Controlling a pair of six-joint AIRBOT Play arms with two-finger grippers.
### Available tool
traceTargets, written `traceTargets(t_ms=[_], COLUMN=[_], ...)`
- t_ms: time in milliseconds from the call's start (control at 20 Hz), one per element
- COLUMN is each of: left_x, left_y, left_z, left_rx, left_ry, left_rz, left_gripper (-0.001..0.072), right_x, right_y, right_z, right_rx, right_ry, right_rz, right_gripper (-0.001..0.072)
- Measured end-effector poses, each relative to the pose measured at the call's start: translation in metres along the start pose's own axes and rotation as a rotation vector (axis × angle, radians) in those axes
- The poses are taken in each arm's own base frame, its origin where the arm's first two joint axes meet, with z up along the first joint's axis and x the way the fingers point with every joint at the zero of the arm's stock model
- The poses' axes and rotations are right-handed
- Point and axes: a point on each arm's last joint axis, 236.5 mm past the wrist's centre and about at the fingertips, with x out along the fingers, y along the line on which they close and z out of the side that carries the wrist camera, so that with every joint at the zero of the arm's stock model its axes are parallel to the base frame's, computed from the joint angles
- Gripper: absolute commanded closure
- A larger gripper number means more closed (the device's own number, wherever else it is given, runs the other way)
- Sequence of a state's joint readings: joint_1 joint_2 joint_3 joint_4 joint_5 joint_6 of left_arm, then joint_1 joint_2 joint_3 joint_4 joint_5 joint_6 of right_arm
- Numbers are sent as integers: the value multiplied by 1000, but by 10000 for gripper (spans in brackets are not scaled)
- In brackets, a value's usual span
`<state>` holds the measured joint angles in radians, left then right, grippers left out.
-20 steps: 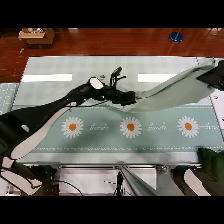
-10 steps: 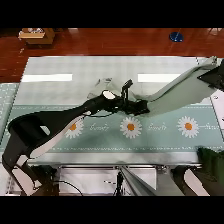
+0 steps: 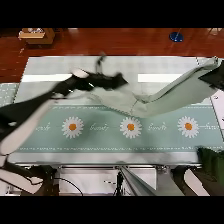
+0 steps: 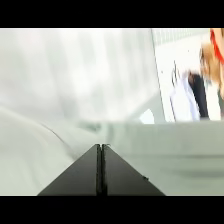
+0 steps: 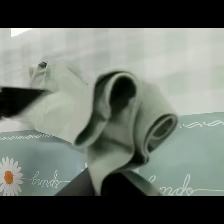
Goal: Fold the shirts.
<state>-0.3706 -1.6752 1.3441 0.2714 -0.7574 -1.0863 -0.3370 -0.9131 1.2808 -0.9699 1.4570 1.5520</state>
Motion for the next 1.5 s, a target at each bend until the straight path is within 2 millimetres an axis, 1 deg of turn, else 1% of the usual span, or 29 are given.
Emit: traceTargets(t_ms=[50, 100, 150, 200, 300, 350, 400, 450, 500, 600, 700, 850, 1000, 1150, 1200, 1300, 1350, 1500], left_x=[-34, -67, -105, -141, -206, -234, -261, -282, -301, -328, -343, -353, -354, -355, -355, -355, -355, -353], left_y=[4, 6, 5, 4, -3, -6, -10, -14, -19, -24, -28, -30, -32, -32, -33, -32, -32, -28], left_z=[31, 57, 82, 102, 126, 134, 137, 139, 138, 132, 120, 104, 93, 89, 88, 87, 86, 83], left_rx=[36, 62, 86, 112, 149, 165, 181, 194, 208, 240, 272, 304, 319, 325, 326, 327, 327, 318], left_ry=[-70, -132, -203, -266, -363, -408, -440, -468, -484, -496, -474, -433, -400, -386, -382, -378, -377, -364], left_rz=[31, 56, 79, 102, 137, 156, 173, 185, 198, 235, 270, 317, 331, 340, 339, 344, 344, 343], left_gripper=[689, 689, 689, 689, 688, 688, 688, 688, 688, 688, 688, 688, 688, 687, 687, 687, 687, 687], right_x=[4, 9, 17, 27, 52, 67, 83, 100, 119, 158, 196, 244, 277, 299, 304, 310, 312, 310], right_y=[1, 4, 8, 12, 26, 33, 41, 49, 58, 74, 90, 118, 142, 162, 167, 177, 182, 194], right_z=[0, 0, 1, 3, 5, 5, 4, 3, 0, -8, -20, -38, -50, -62, -64, -66, -64, -56], right_rx=[-9, -20, -32, -47, -79, -95, -110, -124, -136, -155, -165, -152, -133, -115, -111, -102, -91, -60], right_ry=[5, 15, 24, 33, 53, 64, 76, 88, 103, 128, 150, 155, 130, 104, 94, 67, 48, 3], right_rz=[2, 10, 18, 26, 53, 65, 77, 90, 103, 122, 142, 189, 227, 256, 264, 280, 290, 320], right_gripper=[683, 683, 683, 683, 683, 683, 683, 683, 683, 683, 683, 683, 683, 681, 607, 286, 262, 263])
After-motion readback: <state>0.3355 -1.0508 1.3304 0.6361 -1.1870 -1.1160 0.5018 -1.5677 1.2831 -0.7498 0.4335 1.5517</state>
